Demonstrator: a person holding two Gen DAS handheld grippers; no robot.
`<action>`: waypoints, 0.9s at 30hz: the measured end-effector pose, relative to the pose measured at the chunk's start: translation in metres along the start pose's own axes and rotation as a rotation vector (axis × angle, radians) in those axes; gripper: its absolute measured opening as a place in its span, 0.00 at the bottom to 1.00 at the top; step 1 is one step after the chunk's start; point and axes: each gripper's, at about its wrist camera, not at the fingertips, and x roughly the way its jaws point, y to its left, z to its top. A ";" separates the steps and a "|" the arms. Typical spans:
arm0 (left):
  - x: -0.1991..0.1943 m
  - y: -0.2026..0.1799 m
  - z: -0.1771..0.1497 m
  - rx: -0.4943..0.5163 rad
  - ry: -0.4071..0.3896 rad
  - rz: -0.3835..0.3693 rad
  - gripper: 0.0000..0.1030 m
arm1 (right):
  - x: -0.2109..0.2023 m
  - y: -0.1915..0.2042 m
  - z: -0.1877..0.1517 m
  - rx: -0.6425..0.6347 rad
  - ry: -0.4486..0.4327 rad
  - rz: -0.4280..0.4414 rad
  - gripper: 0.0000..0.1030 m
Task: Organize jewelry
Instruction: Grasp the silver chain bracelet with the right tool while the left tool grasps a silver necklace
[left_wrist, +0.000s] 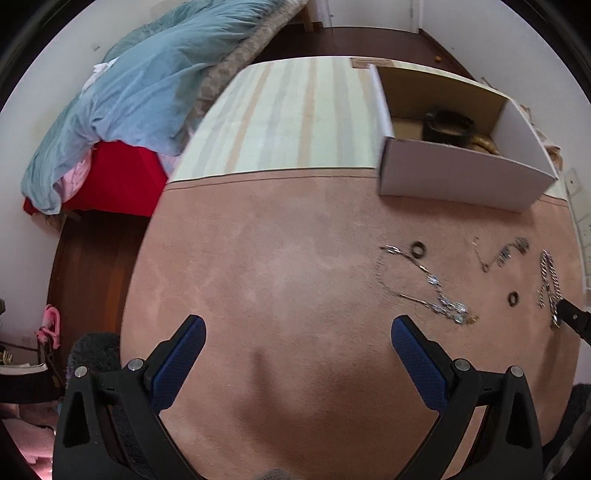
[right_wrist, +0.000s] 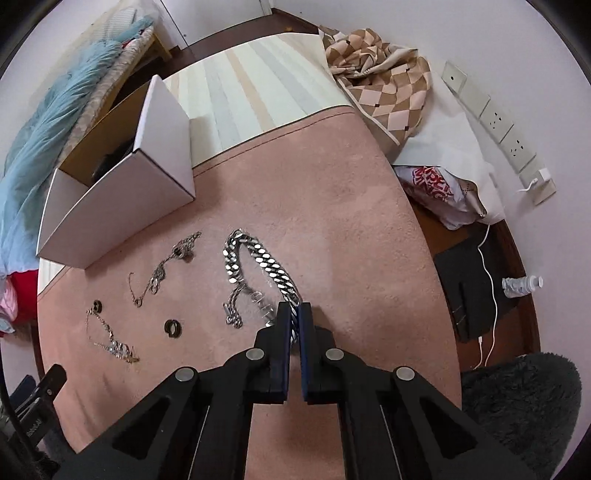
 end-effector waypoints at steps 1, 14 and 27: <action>-0.002 -0.003 -0.001 0.009 -0.008 -0.015 0.99 | -0.003 -0.001 -0.002 0.005 -0.009 0.010 0.04; 0.010 -0.040 -0.006 0.083 0.016 -0.210 0.81 | -0.038 -0.017 -0.021 0.029 -0.050 0.042 0.04; 0.032 0.018 0.019 -0.072 0.081 -0.258 0.80 | -0.025 0.015 -0.022 0.018 -0.064 0.071 0.04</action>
